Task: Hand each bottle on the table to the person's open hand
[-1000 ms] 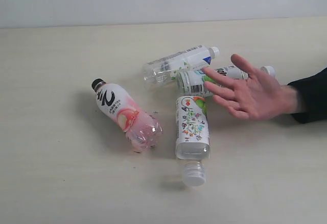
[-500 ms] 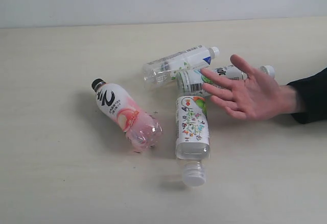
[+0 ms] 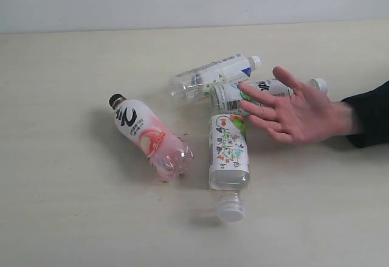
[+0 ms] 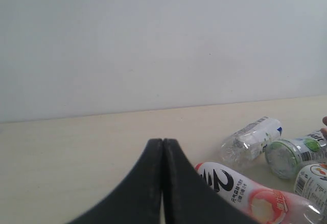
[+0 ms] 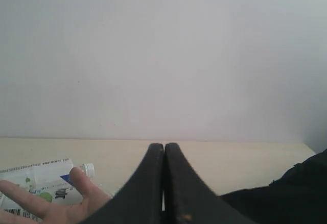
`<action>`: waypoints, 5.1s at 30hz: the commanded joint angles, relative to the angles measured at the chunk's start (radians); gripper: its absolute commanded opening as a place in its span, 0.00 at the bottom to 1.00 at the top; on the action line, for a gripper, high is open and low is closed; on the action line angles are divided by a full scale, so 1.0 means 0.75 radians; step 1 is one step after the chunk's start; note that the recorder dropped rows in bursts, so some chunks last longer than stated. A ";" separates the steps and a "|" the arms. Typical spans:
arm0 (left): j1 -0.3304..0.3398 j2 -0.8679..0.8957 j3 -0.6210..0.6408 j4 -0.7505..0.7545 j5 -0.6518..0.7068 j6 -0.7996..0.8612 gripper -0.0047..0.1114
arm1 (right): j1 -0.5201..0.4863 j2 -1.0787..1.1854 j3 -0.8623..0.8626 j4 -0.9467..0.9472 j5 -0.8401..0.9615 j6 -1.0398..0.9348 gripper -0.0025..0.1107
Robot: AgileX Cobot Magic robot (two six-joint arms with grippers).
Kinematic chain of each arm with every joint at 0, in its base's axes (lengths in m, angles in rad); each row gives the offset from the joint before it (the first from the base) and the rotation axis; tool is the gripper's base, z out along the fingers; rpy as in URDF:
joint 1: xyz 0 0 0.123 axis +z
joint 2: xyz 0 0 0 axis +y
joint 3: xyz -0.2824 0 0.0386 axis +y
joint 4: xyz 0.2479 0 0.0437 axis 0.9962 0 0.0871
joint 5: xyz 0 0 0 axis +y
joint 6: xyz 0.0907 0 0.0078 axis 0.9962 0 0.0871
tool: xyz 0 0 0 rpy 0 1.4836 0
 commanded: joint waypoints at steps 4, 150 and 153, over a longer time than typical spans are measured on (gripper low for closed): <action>0.006 0.003 0.004 0.001 -0.003 -0.009 0.04 | -0.005 -0.009 0.006 0.136 -0.255 0.029 0.02; 0.006 0.003 0.004 0.001 -0.003 -0.009 0.04 | 0.854 2.544 -2.433 0.342 1.612 -0.439 0.02; 0.006 0.003 0.004 0.001 -0.003 -0.009 0.04 | 0.744 2.391 -2.273 0.342 1.612 -0.394 0.02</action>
